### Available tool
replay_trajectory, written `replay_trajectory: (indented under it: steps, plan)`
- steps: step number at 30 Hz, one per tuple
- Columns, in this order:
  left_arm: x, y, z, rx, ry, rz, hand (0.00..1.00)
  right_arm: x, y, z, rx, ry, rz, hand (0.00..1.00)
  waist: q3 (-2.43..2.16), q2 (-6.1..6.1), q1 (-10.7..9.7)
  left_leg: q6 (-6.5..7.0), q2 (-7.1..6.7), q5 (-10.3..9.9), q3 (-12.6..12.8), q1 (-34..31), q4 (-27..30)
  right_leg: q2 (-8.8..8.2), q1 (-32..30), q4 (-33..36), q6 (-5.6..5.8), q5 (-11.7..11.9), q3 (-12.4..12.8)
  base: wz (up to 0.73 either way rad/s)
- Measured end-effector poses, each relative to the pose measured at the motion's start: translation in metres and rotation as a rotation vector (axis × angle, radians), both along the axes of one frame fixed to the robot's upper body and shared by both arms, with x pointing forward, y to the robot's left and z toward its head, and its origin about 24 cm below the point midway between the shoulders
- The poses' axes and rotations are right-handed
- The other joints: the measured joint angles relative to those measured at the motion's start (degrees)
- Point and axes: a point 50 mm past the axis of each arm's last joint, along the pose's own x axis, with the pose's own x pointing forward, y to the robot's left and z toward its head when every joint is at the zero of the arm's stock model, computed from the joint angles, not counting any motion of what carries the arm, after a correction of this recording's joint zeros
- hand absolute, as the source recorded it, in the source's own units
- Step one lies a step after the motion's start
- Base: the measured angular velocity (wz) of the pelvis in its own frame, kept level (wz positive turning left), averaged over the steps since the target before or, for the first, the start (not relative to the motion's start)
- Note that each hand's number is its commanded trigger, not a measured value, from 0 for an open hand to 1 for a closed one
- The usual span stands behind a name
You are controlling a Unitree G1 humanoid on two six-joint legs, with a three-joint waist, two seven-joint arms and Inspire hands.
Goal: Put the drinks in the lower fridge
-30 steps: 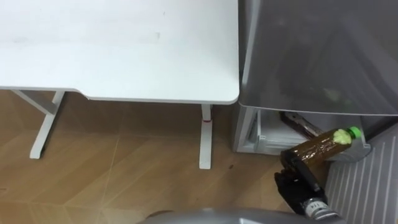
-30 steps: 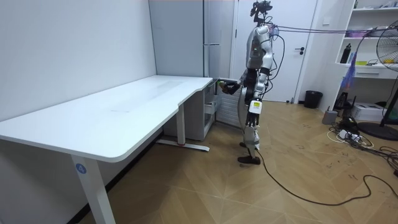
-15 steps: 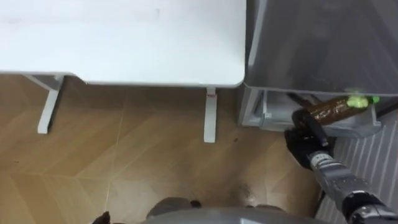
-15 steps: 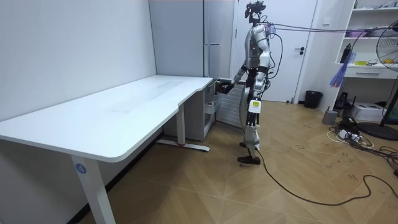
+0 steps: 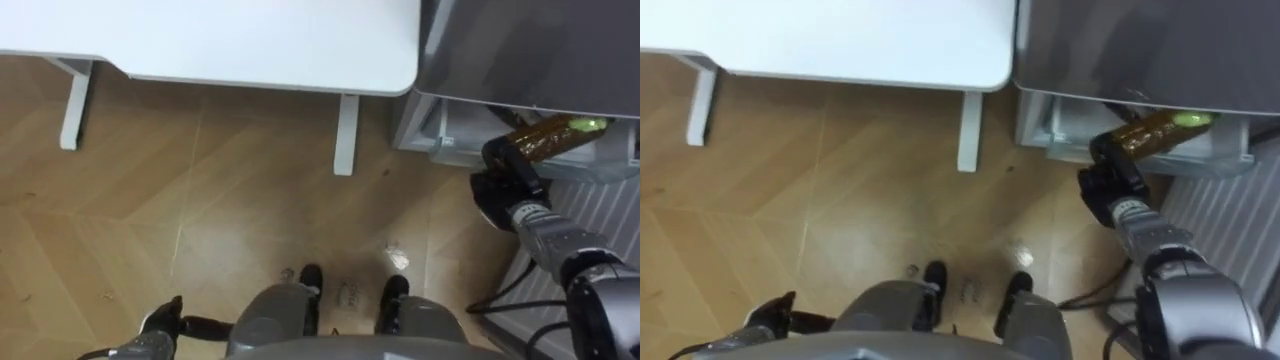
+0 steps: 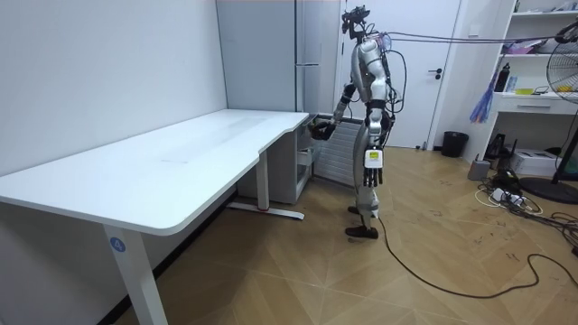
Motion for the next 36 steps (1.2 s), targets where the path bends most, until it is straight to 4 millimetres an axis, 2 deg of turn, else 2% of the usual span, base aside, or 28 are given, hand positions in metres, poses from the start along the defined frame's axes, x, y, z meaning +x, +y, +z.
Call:
replay_trajectory:
  steps: [1, 4, 5, 6, 7, 8, 9, 14, 19, 36]
  plan:
    - [0.0, 0.003, 0.001, 0.007, 0.002, -0.002, 0.0, 0.008, -0.004, 0.008, -0.014, -0.015, -0.002, 1.0, 0.18, -0.35, 0.15, 0.1, -0.14, 0.16, 0.12, -1.06, 0.14, -0.21, -1.39, 0.67, 0.0, 0.01, 0.08, 0.06]
    - [-0.003, 0.009, 0.002, 0.027, 0.017, -0.018, 0.0, 0.023, -0.009, 0.022, -0.03, -0.047, -0.008, 1.0, 0.3, -0.63, 0.4, 0.11, -0.03, 0.17, 0.2, -3.42, 1.5, -0.2, -3.18, 0.89, -0.18, 0.41, -0.06, 0.0]
    - [-0.003, 0.01, 0.002, 0.029, 0.02, -0.023, 0.0, 0.025, -0.01, 0.024, -0.033, -0.05, -0.01, 0.78, 0.3, -0.63, 0.62, 0.11, -0.02, 0.17, 0.2, -3.77, 1.73, -0.19, -3.48, 0.96, -0.19, 0.48, -0.05, 0.0]
    - [-0.003, 0.01, 0.002, 0.031, 0.021, -0.025, 0.0, 0.026, -0.011, 0.026, -0.04, -0.053, -0.009, 0.61, 0.3, -0.65, 1.03, 0.11, -0.02, 0.17, 0.2, -4.56, 2.26, -0.2, -4.13, 1.25, -0.21, 0.52, 0.0, 0.0]
    - [-0.003, 0.01, 0.002, 0.031, 0.021, -0.027, 0.0, 0.028, -0.012, 0.028, -0.043, -0.056, -0.005, 0.58, 0.28, -0.74, 1.4, 0.12, -0.03, 0.17, 0.22, -5.36, 2.65, -0.28, -5.0, 1.77, -0.22, 0.53, 0.05, 0.0]
    - [-0.003, 0.01, 0.002, 0.03, 0.021, -0.028, 0.0, 0.029, -0.012, 0.029, -0.044, -0.058, -0.004, 0.17, 0.29, -0.77, 1.42, 0.12, -0.02, 0.17, 0.23, -5.69, 2.76, -0.28, -5.38, 1.89, -0.26, 0.55, 0.08, 0.0]
    - [-0.003, 0.01, 0.002, 0.03, 0.022, -0.031, 0.0, 0.03, -0.011, 0.03, -0.044, -0.061, -0.001, 0.0, 0.3, -0.8, 1.57, 0.14, 0.02, 0.19, 0.22, -6.39, 3.03, -0.28, -5.98, 2.14, -0.34, 0.6, 0.07, 0.0]
    - [-0.003, 0.01, 0.002, 0.027, 0.023, -0.033, 0.0, 0.045, -0.008, 0.042, -0.067, -0.079, 0.028, 0.0, 0.35, -1.02, 1.45, 0.33, -0.17, 0.46, 0.37, -8.5, 4.16, -0.76, -8.4, 3.75, -0.4, 0.62, 0.13, 0.0]
    - [-0.003, 0.012, 0.002, 0.032, 0.024, -0.034, 0.0, 0.053, -0.019, 0.057, -0.1, -0.112, 0.017, 0.0, 0.35, -1.78, 1.56, 0.56, -0.34, 0.61, 0.39, -8.83, 5.04, -1.06, -8.32, 3.67, -0.35, 0.65, 0.0, 0.01]
    - [-0.003, 0.012, 0.003, 0.033, 0.023, -0.033, 0.0, 0.054, -0.023, 0.06, -0.154, -0.115, 0.024, 0.0, 0.21, -1.74, 1.51, 0.57, 0.17, 0.59, 0.49, -9.19, 5.91, -0.23, -8.16, 3.56, -0.41, 1.46, 0.52, 0.0]
